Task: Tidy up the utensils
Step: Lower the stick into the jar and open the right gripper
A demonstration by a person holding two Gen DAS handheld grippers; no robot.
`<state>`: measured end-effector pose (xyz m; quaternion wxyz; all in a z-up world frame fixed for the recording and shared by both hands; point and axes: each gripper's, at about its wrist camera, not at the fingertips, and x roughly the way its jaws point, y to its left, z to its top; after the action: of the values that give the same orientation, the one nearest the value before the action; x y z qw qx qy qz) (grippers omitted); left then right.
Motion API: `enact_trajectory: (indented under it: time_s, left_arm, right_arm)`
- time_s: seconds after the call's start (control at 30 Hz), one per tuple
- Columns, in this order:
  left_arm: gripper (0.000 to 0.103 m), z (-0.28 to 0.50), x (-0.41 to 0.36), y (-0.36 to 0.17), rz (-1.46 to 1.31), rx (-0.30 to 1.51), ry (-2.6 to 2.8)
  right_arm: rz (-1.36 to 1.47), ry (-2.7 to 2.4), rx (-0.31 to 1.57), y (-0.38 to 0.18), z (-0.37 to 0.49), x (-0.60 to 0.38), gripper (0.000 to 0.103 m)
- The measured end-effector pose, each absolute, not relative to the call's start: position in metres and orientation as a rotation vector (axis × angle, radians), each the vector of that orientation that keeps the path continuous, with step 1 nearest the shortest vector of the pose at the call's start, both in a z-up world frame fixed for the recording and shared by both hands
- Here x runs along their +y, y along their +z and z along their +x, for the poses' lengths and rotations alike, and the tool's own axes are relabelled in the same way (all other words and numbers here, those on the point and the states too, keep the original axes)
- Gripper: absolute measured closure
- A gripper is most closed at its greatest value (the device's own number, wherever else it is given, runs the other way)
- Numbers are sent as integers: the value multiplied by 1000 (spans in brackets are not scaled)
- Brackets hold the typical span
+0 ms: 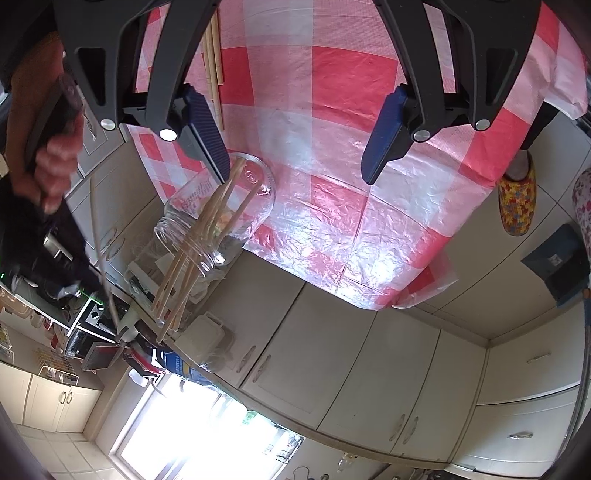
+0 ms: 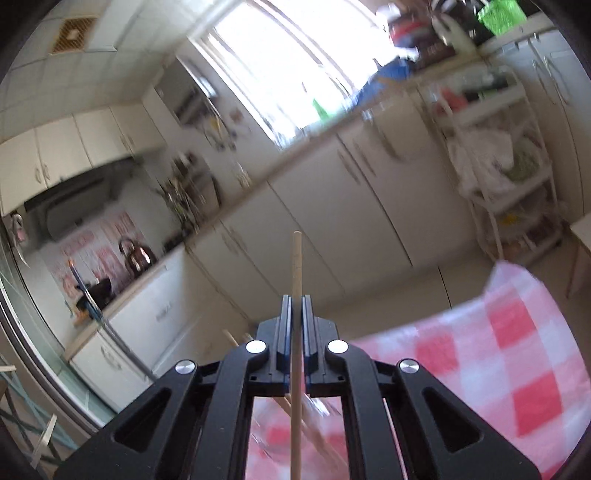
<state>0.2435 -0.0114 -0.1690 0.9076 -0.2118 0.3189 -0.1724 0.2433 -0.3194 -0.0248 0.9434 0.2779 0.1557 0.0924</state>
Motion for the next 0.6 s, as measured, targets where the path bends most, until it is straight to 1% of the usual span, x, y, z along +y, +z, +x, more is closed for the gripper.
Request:
enact_trajectory:
  time_s: [0.07,0.2,0.37,0.6]
  left_arm:
    - [33,244,-11,-170,-443,658,-356]
    - [33,244,-9,-171,-458,654,-359]
    - [33,244,-6,-173,-472,651,-369]
    - [33,244,-4,-174,-481,650,-371]
  right_arm:
    - [549,155,229,-17,253,-303,97]
    - [550,70,165,-24,273,-286,97]
    - [513,10,172,-43,286,-277,97]
    - [375,33,188,-60,263,-255,97]
